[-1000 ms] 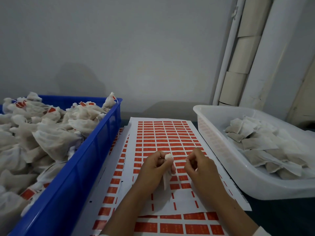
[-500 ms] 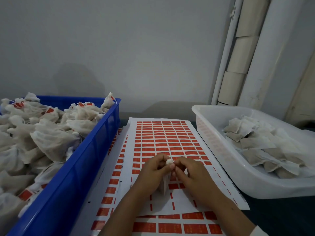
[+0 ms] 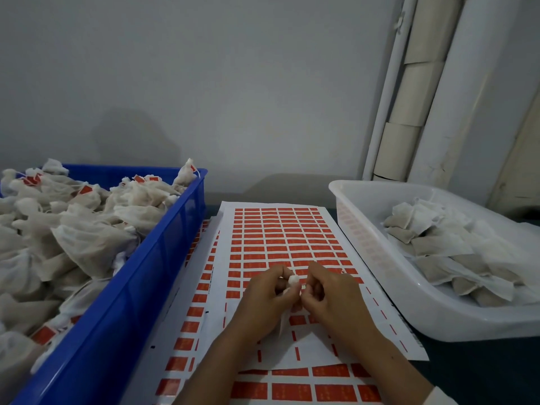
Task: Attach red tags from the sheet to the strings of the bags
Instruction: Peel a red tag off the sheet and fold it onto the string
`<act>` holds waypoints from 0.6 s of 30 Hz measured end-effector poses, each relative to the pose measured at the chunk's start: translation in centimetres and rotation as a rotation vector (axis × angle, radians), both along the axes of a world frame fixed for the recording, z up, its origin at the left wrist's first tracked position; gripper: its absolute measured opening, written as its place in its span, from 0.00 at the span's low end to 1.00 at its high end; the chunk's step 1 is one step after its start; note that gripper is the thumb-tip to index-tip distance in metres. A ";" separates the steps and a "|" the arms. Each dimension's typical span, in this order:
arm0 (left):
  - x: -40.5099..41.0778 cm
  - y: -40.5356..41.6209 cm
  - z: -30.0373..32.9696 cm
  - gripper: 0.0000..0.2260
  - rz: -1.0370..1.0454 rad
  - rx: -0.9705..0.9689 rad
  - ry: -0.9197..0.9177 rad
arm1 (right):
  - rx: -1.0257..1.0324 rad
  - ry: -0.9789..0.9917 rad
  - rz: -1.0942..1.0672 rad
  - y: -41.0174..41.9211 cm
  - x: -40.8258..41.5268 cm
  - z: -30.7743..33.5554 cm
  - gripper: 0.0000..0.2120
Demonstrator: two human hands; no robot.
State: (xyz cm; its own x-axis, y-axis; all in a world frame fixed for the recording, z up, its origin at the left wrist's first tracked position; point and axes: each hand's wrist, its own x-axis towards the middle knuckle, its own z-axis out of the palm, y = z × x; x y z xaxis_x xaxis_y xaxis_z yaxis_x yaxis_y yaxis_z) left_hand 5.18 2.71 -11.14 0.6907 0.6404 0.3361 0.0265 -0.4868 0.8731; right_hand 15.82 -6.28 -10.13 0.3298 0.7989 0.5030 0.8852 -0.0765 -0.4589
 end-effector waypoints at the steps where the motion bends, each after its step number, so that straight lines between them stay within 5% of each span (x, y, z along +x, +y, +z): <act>1: 0.0 0.0 0.0 0.04 0.011 0.004 -0.011 | 0.015 0.010 -0.010 0.0 0.0 0.0 0.11; 5: -0.1 0.1 0.1 0.04 0.025 -0.002 -0.017 | 0.058 0.040 -0.040 0.0 -0.2 0.1 0.18; 18: -0.3 0.5 0.1 0.05 0.061 -0.054 0.050 | 0.029 0.101 -0.050 0.2 -0.2 -0.1 0.16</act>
